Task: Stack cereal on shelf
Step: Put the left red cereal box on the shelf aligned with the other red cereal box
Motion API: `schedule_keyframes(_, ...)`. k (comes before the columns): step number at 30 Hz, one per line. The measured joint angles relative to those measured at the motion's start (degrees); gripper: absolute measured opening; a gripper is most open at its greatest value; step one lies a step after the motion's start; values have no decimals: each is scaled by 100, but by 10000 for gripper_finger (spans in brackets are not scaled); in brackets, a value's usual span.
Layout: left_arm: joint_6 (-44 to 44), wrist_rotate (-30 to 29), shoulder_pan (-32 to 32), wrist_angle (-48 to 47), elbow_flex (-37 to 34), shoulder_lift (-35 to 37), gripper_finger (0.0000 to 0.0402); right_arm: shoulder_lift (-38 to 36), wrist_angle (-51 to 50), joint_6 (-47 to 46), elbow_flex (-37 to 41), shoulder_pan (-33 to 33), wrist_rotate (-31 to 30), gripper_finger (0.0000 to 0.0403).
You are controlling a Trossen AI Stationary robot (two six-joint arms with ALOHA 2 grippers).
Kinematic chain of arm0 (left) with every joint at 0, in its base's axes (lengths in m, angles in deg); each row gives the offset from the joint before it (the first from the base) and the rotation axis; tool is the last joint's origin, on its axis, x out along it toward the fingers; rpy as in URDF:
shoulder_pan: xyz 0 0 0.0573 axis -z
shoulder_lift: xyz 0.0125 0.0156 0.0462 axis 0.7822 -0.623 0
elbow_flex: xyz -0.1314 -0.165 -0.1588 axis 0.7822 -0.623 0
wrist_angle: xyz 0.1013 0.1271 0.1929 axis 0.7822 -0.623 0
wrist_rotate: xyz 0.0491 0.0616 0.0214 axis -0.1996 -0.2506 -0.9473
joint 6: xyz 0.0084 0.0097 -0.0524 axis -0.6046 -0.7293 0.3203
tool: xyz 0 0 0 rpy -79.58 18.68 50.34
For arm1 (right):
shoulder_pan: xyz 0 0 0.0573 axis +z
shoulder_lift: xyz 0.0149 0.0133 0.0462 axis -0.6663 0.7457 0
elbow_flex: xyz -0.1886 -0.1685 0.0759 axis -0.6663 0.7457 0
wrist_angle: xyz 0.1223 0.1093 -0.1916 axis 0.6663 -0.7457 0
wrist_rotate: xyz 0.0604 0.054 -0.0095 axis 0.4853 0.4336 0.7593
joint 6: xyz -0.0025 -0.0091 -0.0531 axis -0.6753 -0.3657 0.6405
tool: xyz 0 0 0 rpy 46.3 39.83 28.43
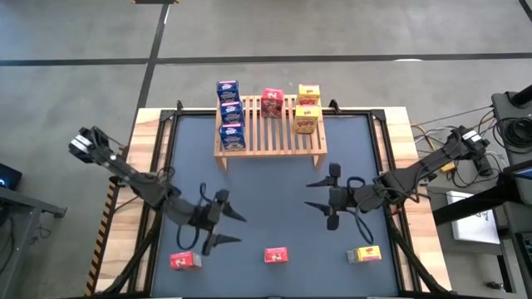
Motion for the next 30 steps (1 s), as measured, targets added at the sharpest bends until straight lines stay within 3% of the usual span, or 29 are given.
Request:
schedule_keyframes(4, 493, -233, 410, 278, -362, -411, 259, 70, 205, 17, 0, -2, -175, 215)
schedule_keyframes(8, 992, -260, 847, -507, -181, -579, 258, 123, 391, 14, 0, -2, -174, 215)
schedule_keyframes(12, 1900, -67, 1179, -2412, 602, -612, 258, 158, 379, -68, 0, -2, -176, 215)
schedule_keyframes(16, 3288, 429, 1388, -5258, 1963, -809, 258, 242, 400, -67, 0, 11, -181, 215)
schedule_keyframes(19, 3957, 489, 1660, -6734, 2937, -1042, 258, 357, 488, -47, 0, 16, -181, 215)
schedule_keyframes(23, 4701, 448, 2154, -7421, 3457, -1334, 258, 508, 800, 267, 0, 24, -176, 215)
schedule_keyframes(30, 6181, 167, 2867, -7692, 3312, -1560, 258, 523, 1181, 630, -2, 22, -168, 215)
